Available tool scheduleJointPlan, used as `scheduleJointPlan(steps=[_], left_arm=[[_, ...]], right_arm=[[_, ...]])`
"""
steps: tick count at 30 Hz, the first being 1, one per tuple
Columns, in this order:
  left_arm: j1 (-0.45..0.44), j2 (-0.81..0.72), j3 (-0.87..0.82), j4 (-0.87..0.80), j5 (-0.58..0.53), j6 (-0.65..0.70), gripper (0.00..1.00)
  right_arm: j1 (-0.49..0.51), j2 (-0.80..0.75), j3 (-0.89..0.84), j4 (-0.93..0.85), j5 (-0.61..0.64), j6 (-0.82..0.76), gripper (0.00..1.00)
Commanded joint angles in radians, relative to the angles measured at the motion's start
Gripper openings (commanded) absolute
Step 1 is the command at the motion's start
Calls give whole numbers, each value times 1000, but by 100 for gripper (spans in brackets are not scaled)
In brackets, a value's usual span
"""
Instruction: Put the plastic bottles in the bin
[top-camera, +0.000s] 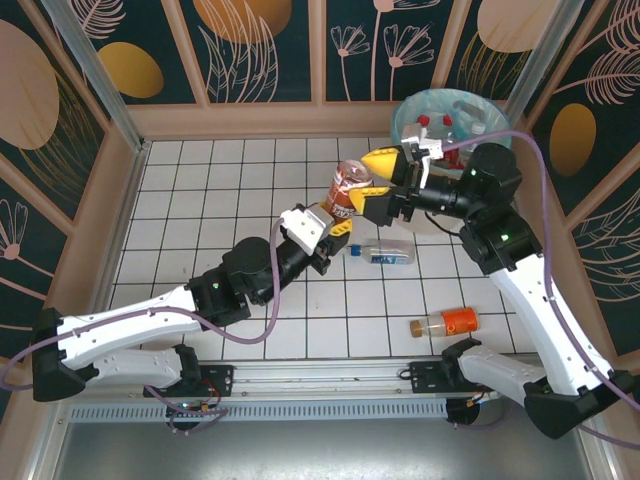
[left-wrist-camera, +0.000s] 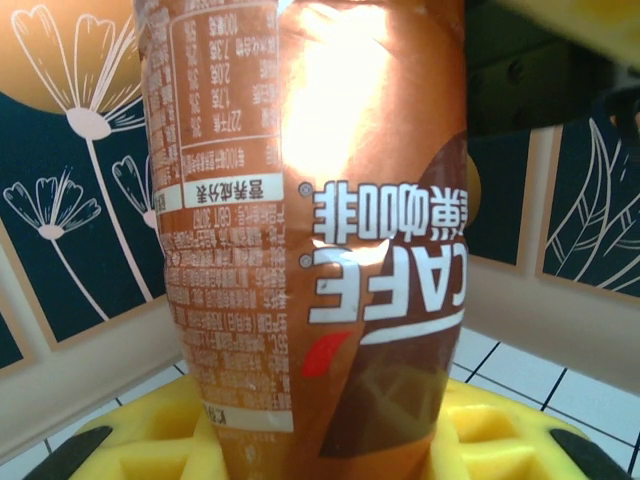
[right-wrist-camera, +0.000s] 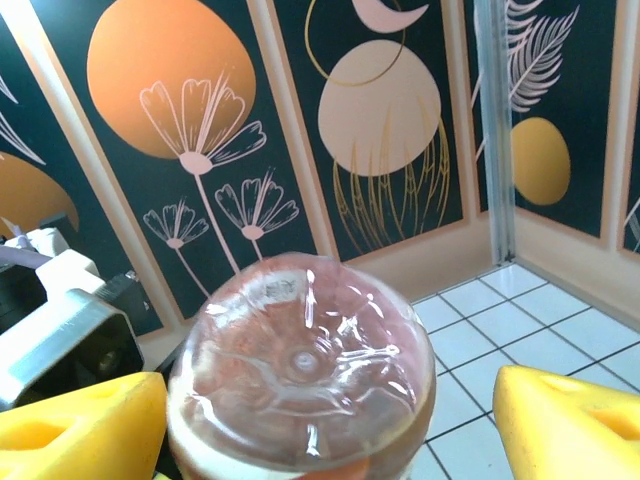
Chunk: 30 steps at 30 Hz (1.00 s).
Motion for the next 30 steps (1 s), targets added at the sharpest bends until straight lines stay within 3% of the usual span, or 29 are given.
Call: scheduleJointPlan(steps=[1,9,16,19,25,30], left_arm=[[3,-14,-27,57,33,23,27],[3,12,-18,45,34,36,29],[3,14,-21,61,19,23,32],[4,2,-28,62,13,8,39],[3,-33,-43,61,8,-16,74],[3,-85,-72,65,-35,-29,81]], right_arm=[[21,22,43,-33,0,-39,85],[31,59,53,14,-118,-6,75],[31,69,82,-56,-100,-70,55],[31,58,90,-60,-40,-79,51],[29,25,142,-82,137,-97,49],[27,42,289,-194,411,-168,48]])
